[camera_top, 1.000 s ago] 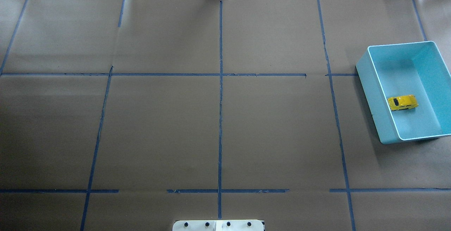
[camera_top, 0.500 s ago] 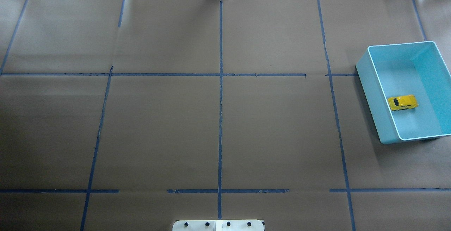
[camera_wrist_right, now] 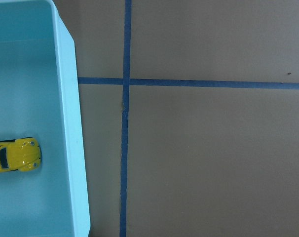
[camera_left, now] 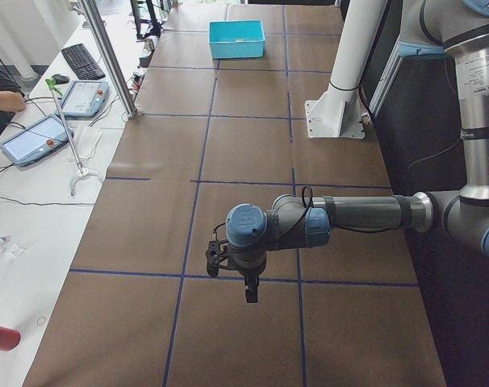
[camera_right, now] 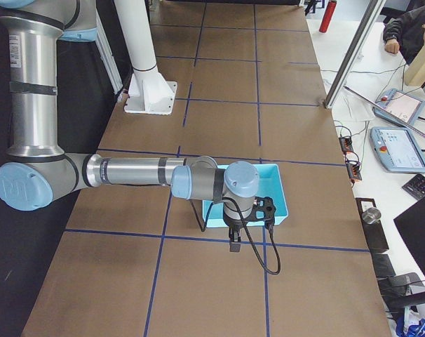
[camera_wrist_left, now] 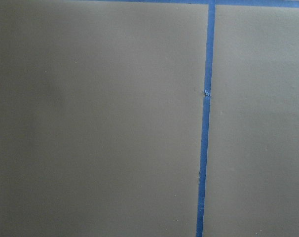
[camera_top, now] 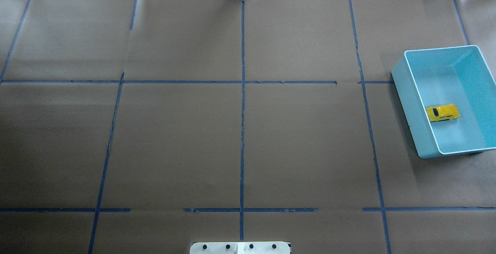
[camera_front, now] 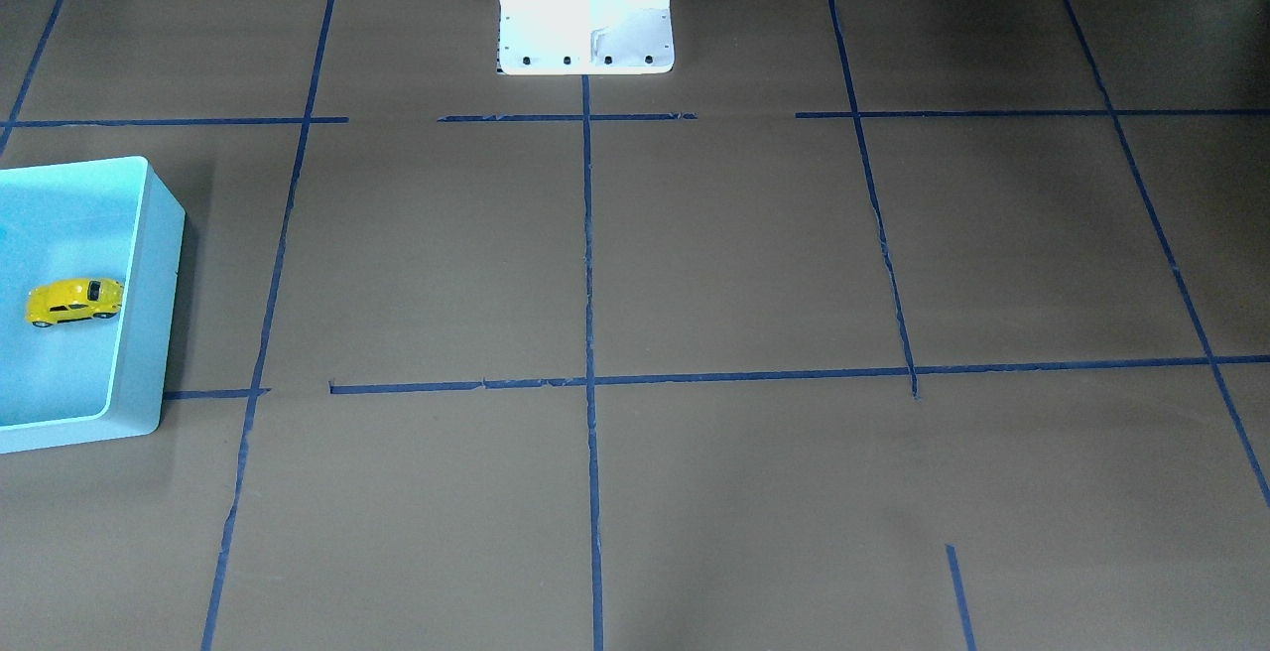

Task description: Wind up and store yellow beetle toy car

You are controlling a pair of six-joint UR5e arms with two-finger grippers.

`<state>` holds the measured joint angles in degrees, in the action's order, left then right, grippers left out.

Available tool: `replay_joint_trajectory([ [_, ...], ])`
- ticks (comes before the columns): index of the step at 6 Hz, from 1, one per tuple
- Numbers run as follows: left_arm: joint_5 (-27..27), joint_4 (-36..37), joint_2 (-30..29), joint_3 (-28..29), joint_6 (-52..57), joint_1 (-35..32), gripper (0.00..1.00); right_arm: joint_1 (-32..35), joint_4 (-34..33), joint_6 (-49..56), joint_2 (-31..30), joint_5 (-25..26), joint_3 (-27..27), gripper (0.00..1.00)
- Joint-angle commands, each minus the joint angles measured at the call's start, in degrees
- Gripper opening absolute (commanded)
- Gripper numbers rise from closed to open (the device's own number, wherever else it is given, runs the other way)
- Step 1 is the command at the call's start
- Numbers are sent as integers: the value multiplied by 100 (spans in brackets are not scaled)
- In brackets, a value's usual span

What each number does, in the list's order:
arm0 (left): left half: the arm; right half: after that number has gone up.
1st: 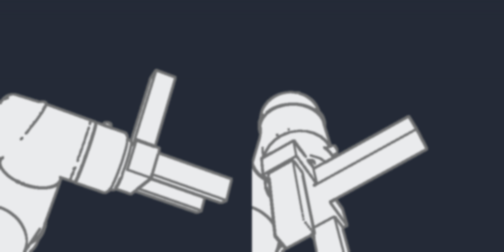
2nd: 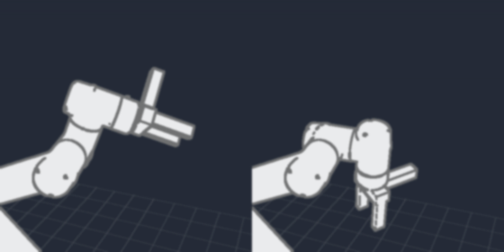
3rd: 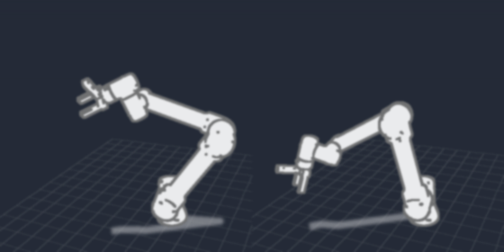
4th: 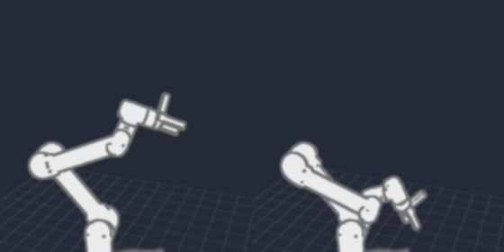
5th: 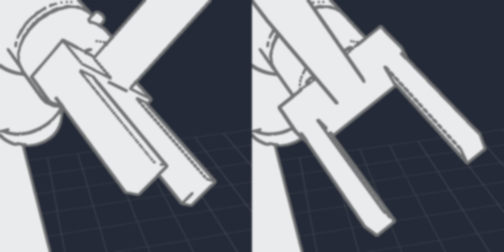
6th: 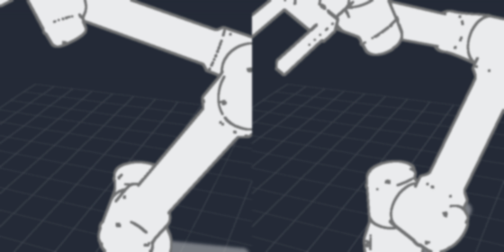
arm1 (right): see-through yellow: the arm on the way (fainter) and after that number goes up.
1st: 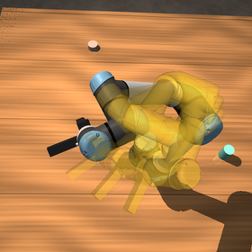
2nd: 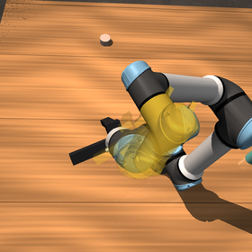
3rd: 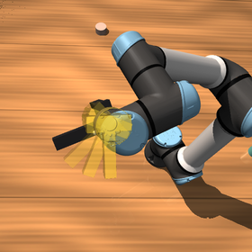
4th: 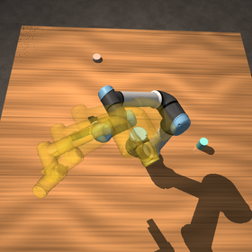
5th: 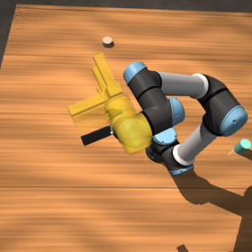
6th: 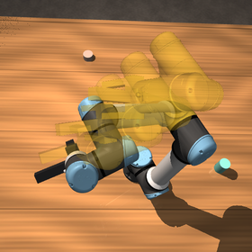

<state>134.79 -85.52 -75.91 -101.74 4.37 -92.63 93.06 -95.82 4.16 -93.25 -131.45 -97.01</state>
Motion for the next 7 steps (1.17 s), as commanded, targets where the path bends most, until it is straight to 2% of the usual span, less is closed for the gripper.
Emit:
replay_joint_trajectory([
  [1,12,0,24,-12,2,-10,100,11,-218,-12,52,-29,-151,100],
  [7,143,0,15,-197,-7,-10,100,2,-174,76,-18,-74,-239,100],
])
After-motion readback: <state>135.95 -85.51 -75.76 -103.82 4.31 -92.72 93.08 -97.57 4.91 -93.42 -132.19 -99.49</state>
